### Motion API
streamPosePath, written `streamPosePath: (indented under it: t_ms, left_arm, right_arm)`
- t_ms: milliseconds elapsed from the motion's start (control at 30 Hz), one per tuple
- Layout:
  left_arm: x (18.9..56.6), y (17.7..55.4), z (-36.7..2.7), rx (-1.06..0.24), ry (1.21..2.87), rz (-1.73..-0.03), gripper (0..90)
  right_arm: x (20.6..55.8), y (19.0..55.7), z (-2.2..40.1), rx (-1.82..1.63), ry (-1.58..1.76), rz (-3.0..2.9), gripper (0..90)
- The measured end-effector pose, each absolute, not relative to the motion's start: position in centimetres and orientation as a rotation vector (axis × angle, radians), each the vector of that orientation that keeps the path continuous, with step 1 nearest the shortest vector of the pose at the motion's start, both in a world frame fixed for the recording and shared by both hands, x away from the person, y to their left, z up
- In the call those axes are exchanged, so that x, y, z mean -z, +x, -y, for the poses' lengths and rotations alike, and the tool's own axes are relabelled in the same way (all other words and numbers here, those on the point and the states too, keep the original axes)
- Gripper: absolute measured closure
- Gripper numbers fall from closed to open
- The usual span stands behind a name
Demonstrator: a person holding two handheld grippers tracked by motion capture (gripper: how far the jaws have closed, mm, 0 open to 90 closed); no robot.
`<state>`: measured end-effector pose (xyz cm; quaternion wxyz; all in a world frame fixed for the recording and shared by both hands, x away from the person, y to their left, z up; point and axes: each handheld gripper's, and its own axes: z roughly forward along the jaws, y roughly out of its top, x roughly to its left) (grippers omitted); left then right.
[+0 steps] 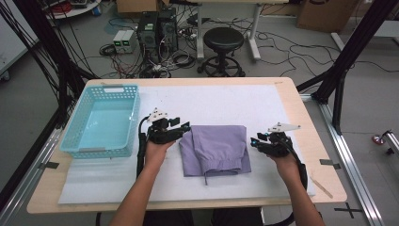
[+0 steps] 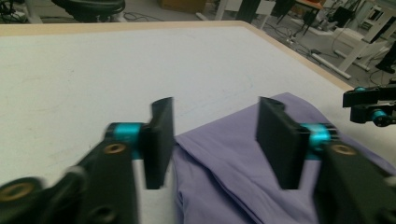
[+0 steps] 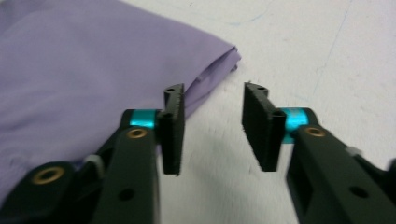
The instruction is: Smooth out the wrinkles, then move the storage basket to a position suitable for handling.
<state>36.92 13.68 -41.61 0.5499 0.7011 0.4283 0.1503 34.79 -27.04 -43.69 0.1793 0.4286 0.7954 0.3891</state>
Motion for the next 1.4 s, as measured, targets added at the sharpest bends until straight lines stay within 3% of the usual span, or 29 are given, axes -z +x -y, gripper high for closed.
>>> streamPosePath:
  t_ms: [67, 233, 300, 867, 1400]
  left_arm:
    - [41.5, 36.2, -14.0, -0.375, 1.642, -0.994, 28.4]
    - [41.2, 34.9, -14.8, -0.383, 1.601, -0.964, 25.5]
    - [41.0, 34.4, -15.1, -0.384, 1.586, -0.956, 25.4]
    - [40.0, 32.0, -16.3, -0.431, 1.63, -0.879, 23.8]
    - [39.2, 29.9, -18.9, -0.442, 1.588, -0.914, 21.2]
  right_arm:
    - [43.7, 34.1, 27.4, -1.129, 1.202, -2.237, 45.9]
    - [43.3, 32.7, 27.5, -1.096, 1.144, -2.229, 24.7]
    - [43.3, 32.3, 27.3, -1.035, 1.108, -2.238, 20.9]
    - [41.5, 30.7, 29.7, -1.13, 1.161, -2.13, 20.9]
    - [40.9, 30.0, 31.1, -1.168, 1.193, -2.069, 20.9]
